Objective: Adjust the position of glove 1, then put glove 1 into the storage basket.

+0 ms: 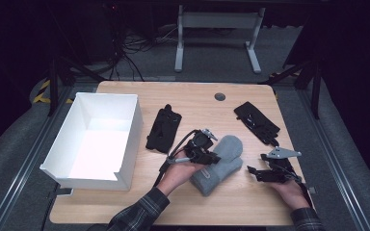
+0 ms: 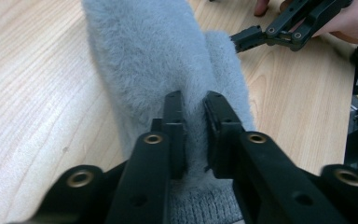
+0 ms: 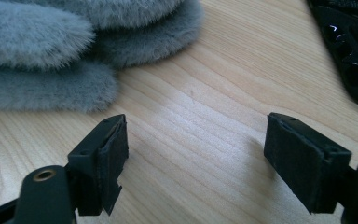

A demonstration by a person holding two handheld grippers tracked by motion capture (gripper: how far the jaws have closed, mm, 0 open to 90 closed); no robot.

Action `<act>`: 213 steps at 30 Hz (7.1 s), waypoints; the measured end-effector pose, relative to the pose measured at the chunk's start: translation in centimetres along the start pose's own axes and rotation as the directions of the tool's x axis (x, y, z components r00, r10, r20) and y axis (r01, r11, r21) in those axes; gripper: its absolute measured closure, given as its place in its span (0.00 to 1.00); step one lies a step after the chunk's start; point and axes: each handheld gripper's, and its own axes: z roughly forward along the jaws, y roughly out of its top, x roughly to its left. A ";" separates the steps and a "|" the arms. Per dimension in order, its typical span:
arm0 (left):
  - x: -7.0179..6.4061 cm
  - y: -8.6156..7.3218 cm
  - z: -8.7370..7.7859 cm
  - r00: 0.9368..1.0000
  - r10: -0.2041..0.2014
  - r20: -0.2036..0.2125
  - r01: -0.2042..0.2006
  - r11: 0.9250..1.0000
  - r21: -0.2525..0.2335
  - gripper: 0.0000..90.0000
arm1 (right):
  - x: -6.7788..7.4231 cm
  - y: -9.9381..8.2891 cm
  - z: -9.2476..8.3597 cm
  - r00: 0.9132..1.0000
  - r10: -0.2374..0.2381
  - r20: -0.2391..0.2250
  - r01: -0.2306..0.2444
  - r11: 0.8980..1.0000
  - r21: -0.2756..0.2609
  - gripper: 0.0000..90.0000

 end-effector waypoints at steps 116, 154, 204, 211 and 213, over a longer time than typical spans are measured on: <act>2.6 3.5 -9.4 0.997 -0.028 0.073 0.031 0.999 -0.038 0.76 | 0.0 0.0 0.0 1.000 -0.003 -0.002 0.003 1.000 0.002 0.24; 6.3 -1.3 -22.3 0.981 -0.159 -0.108 0.141 0.977 -0.159 0.76 | 0.0 0.1 0.3 1.000 0.007 0.020 -0.008 0.999 0.035 0.04; 16.3 -16.3 -23.1 0.806 -0.548 -0.224 0.518 0.836 -0.183 0.76 | 0.1 0.2 0.4 1.000 0.012 0.013 -0.013 0.999 0.044 0.02; 17.6 -17.5 -21.5 0.789 -0.567 -0.236 0.553 0.823 -0.129 0.74 | 0.1 0.2 0.4 1.000 0.009 0.011 -0.010 0.999 0.044 0.02; 18.0 -17.9 -21.0 0.779 -0.566 -0.269 0.565 0.820 -0.092 0.72 | 0.1 0.2 0.4 1.000 0.008 0.009 -0.008 0.999 0.043 0.02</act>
